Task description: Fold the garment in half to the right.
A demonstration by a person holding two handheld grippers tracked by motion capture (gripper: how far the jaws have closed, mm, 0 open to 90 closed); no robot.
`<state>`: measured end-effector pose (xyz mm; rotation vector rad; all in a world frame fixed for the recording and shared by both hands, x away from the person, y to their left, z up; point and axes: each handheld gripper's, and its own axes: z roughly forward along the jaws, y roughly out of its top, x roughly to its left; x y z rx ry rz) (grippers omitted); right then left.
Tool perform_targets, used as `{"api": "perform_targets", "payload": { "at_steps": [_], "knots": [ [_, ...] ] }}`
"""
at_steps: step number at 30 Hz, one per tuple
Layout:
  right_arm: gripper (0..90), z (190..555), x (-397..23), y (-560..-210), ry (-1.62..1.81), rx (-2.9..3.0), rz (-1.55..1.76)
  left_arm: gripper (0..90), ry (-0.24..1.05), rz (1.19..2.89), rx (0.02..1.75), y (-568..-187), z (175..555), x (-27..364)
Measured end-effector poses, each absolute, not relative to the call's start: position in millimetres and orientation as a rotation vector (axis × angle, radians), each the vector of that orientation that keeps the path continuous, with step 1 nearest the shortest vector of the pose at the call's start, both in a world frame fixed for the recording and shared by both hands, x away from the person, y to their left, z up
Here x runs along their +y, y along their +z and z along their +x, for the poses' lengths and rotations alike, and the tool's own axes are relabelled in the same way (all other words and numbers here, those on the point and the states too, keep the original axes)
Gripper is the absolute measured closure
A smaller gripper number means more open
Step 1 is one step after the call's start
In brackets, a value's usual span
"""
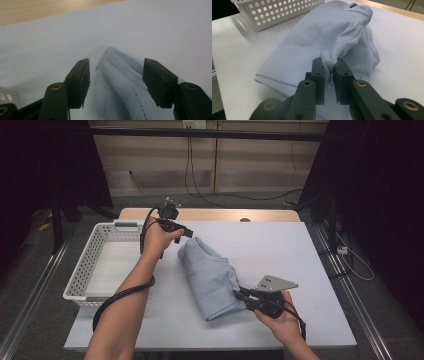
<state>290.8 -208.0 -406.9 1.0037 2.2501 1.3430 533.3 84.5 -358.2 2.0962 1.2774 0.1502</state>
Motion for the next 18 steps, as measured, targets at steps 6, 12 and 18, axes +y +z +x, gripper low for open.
{"api": "perform_targets", "payload": {
  "at_steps": [6, 12, 18],
  "knots": [
    [80.2, 292, -211, -412, 1.330, 2.248, 1.017, 36.8, 0.149, 2.098, 1.262, -358, 529, 86],
    [80.2, 294, -214, -414, 1.302, 2.246, 1.010, 34.9, 0.154, 2.099, 1.265, -358, 524, 89],
    [80.0, 294, -216, -420, 1.267, 2.248, 0.999, 33.6, 0.155, 2.100, 1.265, -357, 518, 91]
  ]
}}
